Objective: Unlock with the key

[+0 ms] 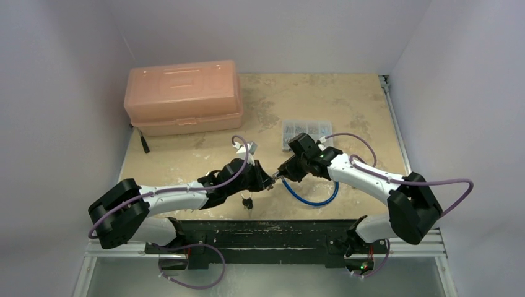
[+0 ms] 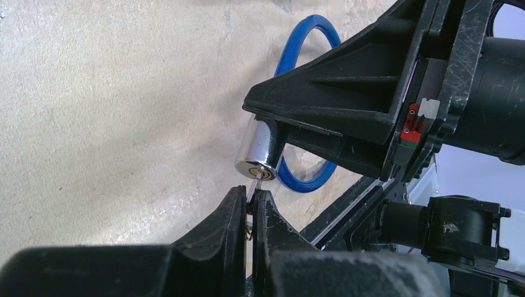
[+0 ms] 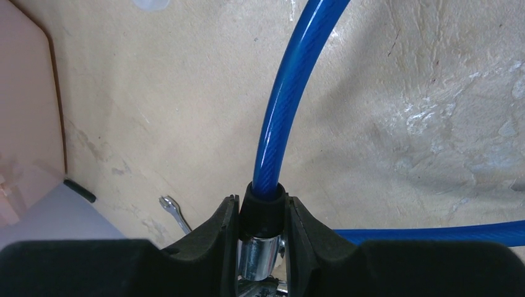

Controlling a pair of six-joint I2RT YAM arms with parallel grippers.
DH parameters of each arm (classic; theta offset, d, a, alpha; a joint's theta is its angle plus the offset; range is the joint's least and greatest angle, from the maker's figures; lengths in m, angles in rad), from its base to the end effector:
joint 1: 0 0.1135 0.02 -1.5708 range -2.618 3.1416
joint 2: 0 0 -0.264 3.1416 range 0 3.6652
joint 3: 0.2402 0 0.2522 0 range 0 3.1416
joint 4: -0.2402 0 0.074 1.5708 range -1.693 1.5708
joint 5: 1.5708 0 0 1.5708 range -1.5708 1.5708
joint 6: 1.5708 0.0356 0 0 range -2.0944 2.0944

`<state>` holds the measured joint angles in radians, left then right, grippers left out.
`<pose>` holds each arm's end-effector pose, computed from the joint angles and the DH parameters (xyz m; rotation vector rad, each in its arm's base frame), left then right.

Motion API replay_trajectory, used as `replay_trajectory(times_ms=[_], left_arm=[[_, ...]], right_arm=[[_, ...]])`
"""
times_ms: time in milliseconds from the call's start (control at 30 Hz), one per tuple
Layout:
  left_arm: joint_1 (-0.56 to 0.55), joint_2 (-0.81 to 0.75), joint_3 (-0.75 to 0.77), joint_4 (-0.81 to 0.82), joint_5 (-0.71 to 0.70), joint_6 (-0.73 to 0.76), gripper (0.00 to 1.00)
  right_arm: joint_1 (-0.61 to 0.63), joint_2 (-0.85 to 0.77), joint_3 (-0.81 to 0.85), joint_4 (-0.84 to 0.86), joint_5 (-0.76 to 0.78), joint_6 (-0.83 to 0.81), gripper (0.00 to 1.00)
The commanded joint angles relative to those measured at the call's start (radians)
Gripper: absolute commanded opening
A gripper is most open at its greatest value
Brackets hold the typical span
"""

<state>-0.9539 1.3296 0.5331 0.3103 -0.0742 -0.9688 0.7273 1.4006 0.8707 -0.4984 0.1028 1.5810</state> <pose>0.1571 -0.2170 0.1855 -0.0670 2.2478 -1.0631 0.2067 0.1791 0.2079 1.1781 2.4949 0.6442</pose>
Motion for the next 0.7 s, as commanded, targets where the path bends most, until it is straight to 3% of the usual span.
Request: replay_trajectory(times_ms=[0,667], left_arm=[[-0.013,0.005,0.058,0.031,-0.092,-0.004,0.0],[-0.039,0.066,0.138,-0.003,-0.174,0.005,0.0]], right_arm=[[0.011,-0.048,-0.012,0.021,-0.072,-0.026,0.0],[0.011,-0.042,-0.002,0.118,-0.16,-0.101,0.0]])
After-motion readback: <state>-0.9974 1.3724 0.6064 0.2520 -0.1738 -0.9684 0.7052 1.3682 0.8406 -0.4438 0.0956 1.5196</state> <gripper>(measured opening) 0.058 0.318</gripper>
